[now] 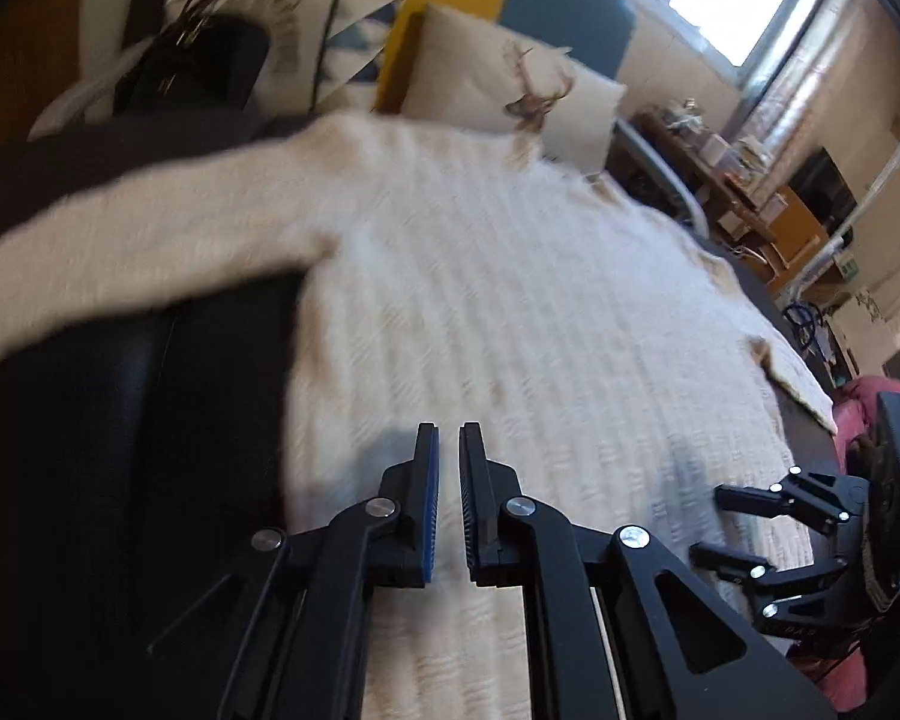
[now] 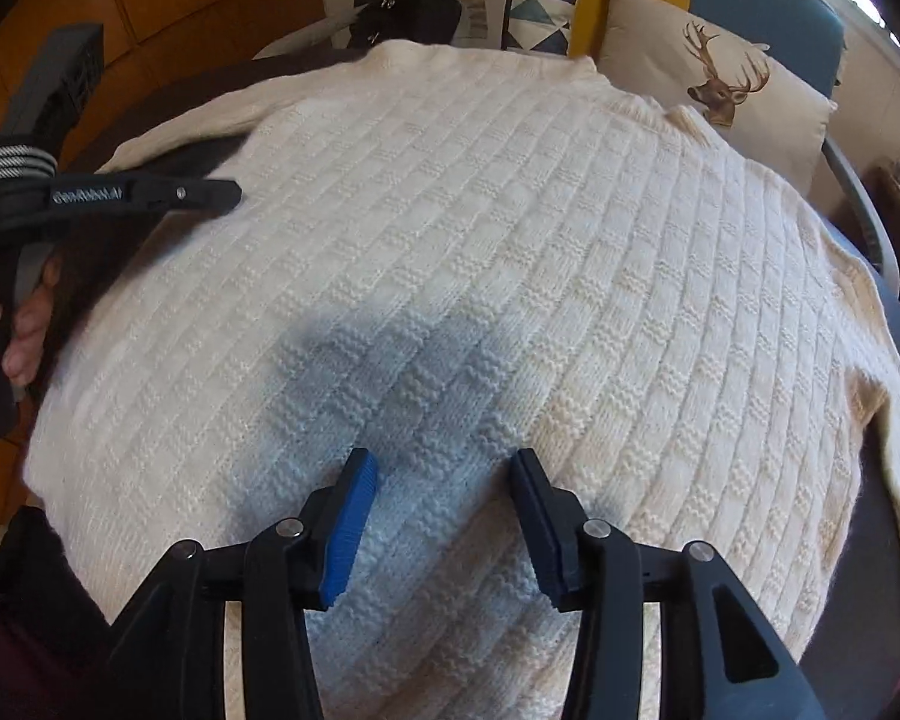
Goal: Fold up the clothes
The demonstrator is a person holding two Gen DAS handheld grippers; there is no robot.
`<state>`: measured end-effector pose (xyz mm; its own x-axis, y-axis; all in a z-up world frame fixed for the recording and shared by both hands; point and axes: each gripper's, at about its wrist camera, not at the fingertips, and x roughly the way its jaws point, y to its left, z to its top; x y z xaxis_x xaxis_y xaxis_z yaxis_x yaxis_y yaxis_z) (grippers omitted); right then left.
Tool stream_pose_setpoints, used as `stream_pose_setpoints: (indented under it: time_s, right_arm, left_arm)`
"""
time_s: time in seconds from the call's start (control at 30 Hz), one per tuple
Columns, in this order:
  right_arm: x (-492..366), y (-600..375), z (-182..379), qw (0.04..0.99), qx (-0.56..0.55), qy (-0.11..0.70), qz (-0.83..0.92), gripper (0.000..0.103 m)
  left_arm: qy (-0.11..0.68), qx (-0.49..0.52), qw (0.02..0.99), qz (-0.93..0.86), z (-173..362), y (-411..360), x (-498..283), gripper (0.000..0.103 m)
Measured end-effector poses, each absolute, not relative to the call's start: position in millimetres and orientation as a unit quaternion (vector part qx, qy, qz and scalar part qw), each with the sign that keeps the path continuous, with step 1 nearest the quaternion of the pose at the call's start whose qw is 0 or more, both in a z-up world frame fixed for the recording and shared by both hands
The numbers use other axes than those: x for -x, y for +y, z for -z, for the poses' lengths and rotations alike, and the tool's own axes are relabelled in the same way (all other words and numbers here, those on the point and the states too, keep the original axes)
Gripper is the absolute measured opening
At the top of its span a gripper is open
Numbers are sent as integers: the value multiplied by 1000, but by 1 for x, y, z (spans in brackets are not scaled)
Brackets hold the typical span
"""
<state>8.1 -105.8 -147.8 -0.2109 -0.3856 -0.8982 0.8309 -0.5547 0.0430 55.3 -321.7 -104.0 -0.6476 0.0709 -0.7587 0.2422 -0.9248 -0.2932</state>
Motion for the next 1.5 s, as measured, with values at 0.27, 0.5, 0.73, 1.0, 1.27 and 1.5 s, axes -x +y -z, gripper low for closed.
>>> stream_pose_setpoints:
  time_s: [0.27, 0.5, 0.73, 1.0, 1.27, 1.5]
  right_arm:
    - [70, -108, 117, 386, -510, 122, 759, 47]
    - [116, -110, 145, 355, -547, 132, 747, 46]
    - [175, -140, 111, 364, -485, 101, 788, 45]
    - [248, -145, 137, 284, -524, 89, 798, 44]
    - [255, -140, 125, 316, -502, 75, 802, 37]
    - [278, -161, 137, 303, -501, 89, 806, 37]
  left_arm:
    - [167, -430, 26, 887, 105, -317, 1, 7]
    - [214, -434, 27, 875, 122, -341, 12, 7]
    - [200, -387, 35, 899, 87, -374, 82, 7]
    - [189, -459, 96, 863, 132, -411, 161, 7]
    - [214, -420, 54, 880, 124, -397, 160, 7]
    - [147, -468, 59, 869, 137, -356, 206, 8]
